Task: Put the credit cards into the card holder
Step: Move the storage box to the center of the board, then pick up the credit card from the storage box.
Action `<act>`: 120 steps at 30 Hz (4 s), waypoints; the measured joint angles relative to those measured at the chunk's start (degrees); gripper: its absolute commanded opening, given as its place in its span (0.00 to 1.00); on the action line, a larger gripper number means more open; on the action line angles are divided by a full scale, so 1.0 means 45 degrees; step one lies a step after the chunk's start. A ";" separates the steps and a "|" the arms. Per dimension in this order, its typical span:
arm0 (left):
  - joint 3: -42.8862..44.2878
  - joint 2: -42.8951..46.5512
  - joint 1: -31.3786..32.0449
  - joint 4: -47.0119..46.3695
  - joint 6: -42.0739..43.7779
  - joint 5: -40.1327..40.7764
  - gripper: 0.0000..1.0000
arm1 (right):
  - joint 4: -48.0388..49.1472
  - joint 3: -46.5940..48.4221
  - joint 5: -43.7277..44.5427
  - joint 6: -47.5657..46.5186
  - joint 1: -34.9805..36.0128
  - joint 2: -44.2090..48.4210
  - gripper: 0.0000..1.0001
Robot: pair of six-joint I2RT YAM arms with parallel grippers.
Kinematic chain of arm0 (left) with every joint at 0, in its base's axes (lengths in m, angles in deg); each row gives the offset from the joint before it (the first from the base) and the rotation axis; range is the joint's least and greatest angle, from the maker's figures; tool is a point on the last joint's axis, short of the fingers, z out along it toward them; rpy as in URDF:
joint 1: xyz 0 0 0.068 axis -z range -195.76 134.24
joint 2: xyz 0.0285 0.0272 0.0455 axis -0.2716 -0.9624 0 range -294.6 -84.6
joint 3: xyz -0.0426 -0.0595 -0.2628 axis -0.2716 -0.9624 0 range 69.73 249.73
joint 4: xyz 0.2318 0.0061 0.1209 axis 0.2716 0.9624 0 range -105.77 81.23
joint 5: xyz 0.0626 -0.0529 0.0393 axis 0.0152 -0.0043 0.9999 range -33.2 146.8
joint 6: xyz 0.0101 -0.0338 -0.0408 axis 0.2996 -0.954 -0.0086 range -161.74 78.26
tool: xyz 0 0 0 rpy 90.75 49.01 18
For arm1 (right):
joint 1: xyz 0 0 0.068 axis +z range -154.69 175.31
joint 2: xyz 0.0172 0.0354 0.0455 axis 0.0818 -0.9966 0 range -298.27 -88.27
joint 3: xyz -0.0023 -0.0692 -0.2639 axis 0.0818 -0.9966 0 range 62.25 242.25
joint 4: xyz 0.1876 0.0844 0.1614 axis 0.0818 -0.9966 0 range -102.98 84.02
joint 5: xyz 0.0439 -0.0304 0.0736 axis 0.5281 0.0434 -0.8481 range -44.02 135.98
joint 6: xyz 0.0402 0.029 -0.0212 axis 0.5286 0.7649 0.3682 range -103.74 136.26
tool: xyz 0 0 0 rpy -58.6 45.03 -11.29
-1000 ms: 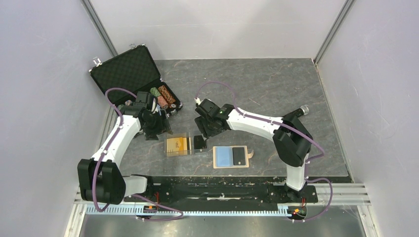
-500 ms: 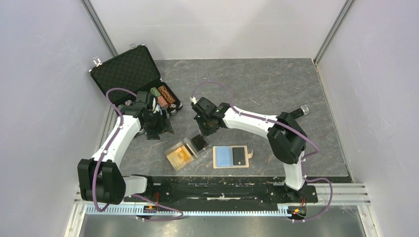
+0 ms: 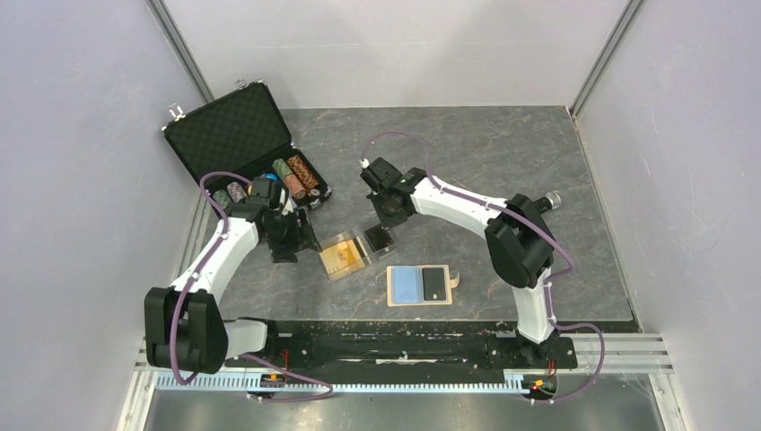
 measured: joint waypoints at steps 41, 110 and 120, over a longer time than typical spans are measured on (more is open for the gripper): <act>-0.1821 -0.1894 0.1608 -0.4750 -0.1282 -0.2929 0.24 | 0.2443 -0.1962 -0.2992 0.0627 0.0491 0.0525 0.38; -0.1559 -0.2205 0.1953 -0.4741 -0.1457 -0.2739 0.07 | 0.1928 -0.1020 -0.2720 0.1277 0.1642 0.0092 0.08; -0.1549 -0.2205 0.1948 -0.4658 -0.1452 -0.2705 0.08 | 0.2569 -0.1540 -0.3249 0.1545 0.1423 0.0097 0.00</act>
